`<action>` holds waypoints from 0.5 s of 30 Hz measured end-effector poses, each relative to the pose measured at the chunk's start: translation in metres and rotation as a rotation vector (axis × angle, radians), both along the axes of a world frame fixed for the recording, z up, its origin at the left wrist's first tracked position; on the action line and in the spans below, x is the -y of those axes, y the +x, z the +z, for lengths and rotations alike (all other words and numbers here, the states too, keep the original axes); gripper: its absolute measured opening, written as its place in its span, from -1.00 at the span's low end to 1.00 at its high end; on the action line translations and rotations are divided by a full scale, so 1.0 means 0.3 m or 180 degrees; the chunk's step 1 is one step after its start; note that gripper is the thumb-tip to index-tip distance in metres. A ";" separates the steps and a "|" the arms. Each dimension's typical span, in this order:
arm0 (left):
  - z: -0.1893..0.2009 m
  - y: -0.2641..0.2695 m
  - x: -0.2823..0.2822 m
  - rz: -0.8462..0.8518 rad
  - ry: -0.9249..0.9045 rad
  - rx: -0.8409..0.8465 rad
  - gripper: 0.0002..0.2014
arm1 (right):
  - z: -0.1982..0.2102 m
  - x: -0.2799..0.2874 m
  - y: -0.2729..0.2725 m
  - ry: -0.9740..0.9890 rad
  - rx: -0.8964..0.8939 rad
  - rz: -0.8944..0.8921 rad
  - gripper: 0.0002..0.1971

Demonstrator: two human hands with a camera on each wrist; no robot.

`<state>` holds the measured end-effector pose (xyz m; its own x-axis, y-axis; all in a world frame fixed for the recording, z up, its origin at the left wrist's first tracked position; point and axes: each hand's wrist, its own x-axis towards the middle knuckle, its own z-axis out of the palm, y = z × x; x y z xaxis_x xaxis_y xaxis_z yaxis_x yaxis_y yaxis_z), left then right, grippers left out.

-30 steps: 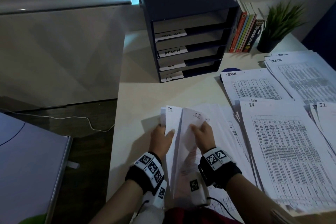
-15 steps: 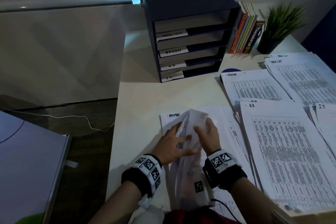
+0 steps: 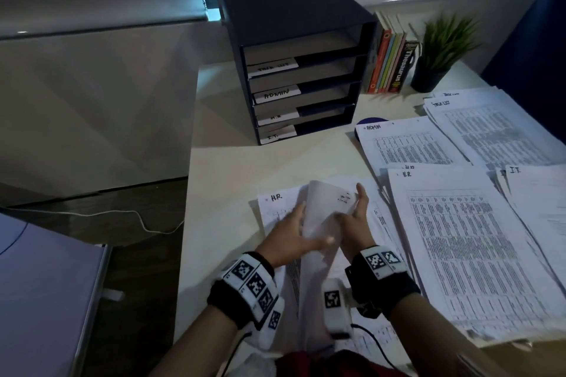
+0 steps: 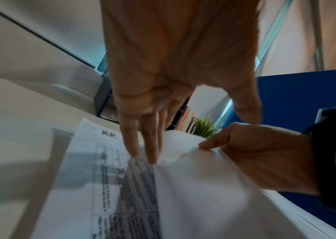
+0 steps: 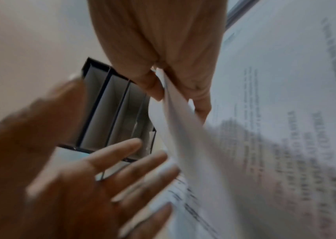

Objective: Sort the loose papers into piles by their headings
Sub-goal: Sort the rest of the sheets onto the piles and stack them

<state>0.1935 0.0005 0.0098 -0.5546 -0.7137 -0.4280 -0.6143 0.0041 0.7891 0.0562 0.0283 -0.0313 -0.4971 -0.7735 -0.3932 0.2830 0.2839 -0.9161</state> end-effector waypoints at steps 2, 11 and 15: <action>0.018 -0.028 -0.011 -0.0449 -0.0047 0.0233 -0.01 | 0.046 0.003 -0.002 -0.0149 0.0515 -0.0013 -0.13; 0.091 -0.125 -0.046 -0.0362 0.0155 -0.0298 0.22 | 0.173 -0.055 -0.120 -0.0528 0.1925 0.1020 -0.15; 0.178 -0.199 -0.058 0.0090 -0.0507 -0.0444 -0.19 | 0.231 -0.054 -0.213 -0.0691 0.2005 0.1068 -0.11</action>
